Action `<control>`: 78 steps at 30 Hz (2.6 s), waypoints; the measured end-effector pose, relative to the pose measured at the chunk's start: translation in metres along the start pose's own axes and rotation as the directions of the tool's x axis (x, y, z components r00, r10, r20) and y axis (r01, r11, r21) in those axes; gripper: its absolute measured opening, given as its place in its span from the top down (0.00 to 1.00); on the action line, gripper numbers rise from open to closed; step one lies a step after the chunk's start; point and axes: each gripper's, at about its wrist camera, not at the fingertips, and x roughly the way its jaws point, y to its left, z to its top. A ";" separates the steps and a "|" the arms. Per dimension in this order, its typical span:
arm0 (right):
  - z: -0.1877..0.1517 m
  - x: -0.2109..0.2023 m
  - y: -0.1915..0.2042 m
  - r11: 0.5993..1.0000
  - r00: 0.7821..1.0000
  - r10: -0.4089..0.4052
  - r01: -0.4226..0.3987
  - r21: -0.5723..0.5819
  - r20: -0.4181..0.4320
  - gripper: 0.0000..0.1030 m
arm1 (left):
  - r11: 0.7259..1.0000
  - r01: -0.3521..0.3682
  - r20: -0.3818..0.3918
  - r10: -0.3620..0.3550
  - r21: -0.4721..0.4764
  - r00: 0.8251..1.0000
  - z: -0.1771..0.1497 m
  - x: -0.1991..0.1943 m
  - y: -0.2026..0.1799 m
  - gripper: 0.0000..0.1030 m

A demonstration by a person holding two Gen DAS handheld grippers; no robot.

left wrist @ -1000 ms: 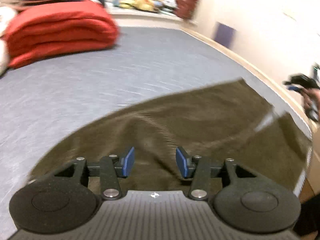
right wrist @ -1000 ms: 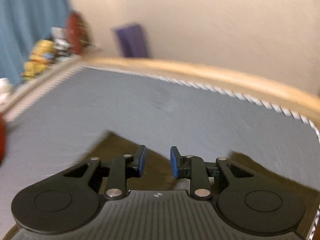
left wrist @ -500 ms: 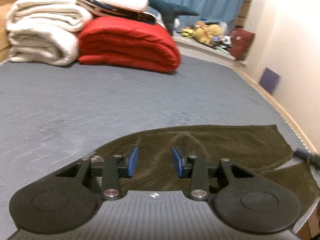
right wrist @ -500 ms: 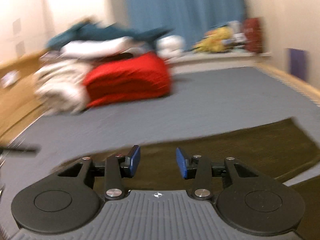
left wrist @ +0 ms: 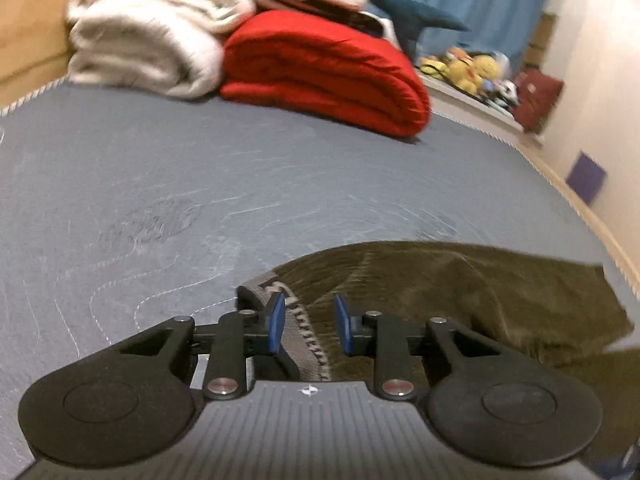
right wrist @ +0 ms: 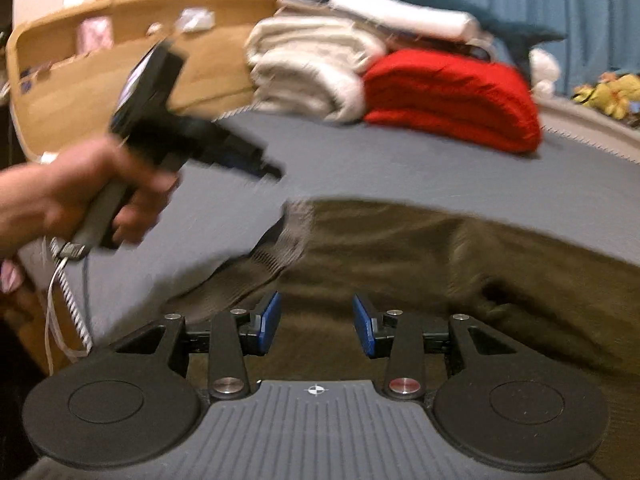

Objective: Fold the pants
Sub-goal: 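Grasp the grey waistband with the left gripper while the right gripper grasps the waistband beside it, then pull the waistband with both grippers to straighten the pants legs, then release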

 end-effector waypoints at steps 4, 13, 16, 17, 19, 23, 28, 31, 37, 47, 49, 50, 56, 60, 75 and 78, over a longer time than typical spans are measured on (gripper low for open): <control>-0.014 0.018 0.028 0.995 0.997 0.054 -0.059 -0.078 -0.062 0.59 | 0.997 -0.009 -0.022 0.007 -0.075 1.000 0.002 0.022 0.024 0.71; -0.034 0.045 0.073 0.954 0.983 0.145 -0.168 -0.248 -0.109 0.59 | 0.977 -0.054 -0.132 0.027 -0.206 0.991 -0.004 0.088 0.049 0.46; -0.039 0.051 0.082 0.938 0.981 0.146 -0.178 -0.296 -0.128 0.59 | 0.976 -0.045 -0.157 0.012 -0.213 0.988 -0.006 0.105 0.048 0.43; -0.040 0.054 0.084 0.935 0.978 0.150 -0.188 -0.302 -0.145 0.58 | 0.976 -0.043 -0.156 0.010 -0.213 0.988 -0.006 0.108 0.048 0.41; -0.044 0.061 0.087 0.925 0.971 0.153 -0.207 -0.320 -0.185 0.57 | 0.977 -0.037 -0.154 0.005 -0.209 0.988 -0.005 0.113 0.046 0.40; -0.052 0.073 0.095 0.896 0.965 0.127 -0.211 -0.391 -0.230 0.58 | 0.988 -0.051 -0.150 0.029 -0.145 0.988 -0.006 0.118 0.038 0.41; -0.041 0.073 0.091 0.903 0.964 0.159 -0.230 -0.364 -0.215 0.90 | 0.995 -0.057 -0.137 0.046 -0.083 0.990 -0.001 0.114 0.033 0.64; -0.038 0.067 0.094 0.890 0.967 0.196 -0.246 -0.385 -0.165 0.92 | 0.997 -0.064 -0.091 0.059 -0.047 0.994 0.005 0.103 0.028 0.71; -0.031 0.053 0.115 0.847 0.961 0.265 -0.273 -0.455 -0.084 0.93 | 0.996 -0.062 -0.025 0.060 -0.068 0.998 0.023 0.070 0.049 0.72; -0.026 0.049 0.107 0.880 0.962 0.252 -0.273 -0.388 -0.105 0.79 | 0.986 -0.165 -0.018 0.165 0.001 0.986 0.022 0.062 0.036 0.56; -0.019 0.036 0.093 0.904 0.966 0.245 -0.258 -0.341 -0.082 0.56 | 0.980 -0.193 0.047 0.192 0.039 0.980 0.026 0.046 0.024 0.47; -0.016 0.028 0.086 0.914 0.970 0.235 -0.241 -0.326 -0.061 0.49 | 0.979 -0.196 0.073 0.192 0.050 0.979 0.029 0.037 0.018 0.45; -0.016 -0.006 0.028 0.965 0.988 0.151 -0.154 -0.214 -0.033 0.48 | 0.994 -0.002 0.055 -0.004 0.111 0.998 0.022 0.008 -0.009 0.55; -0.040 -0.009 -0.004 0.986 0.992 0.076 -0.090 -0.139 -0.103 0.48 | 0.960 0.195 -0.183 -0.158 0.203 0.970 -0.004 0.028 -0.027 0.68; -0.030 -0.072 -0.108 0.989 0.991 -0.122 0.126 0.081 -0.058 0.41 | 0.999 0.046 -0.113 -0.044 0.018 0.993 0.019 0.042 -0.034 0.61; -0.009 -0.101 -0.146 0.971 0.977 -0.209 0.202 0.130 0.040 0.29 | 0.998 0.018 -0.073 -0.013 0.064 0.997 0.023 0.049 -0.045 0.61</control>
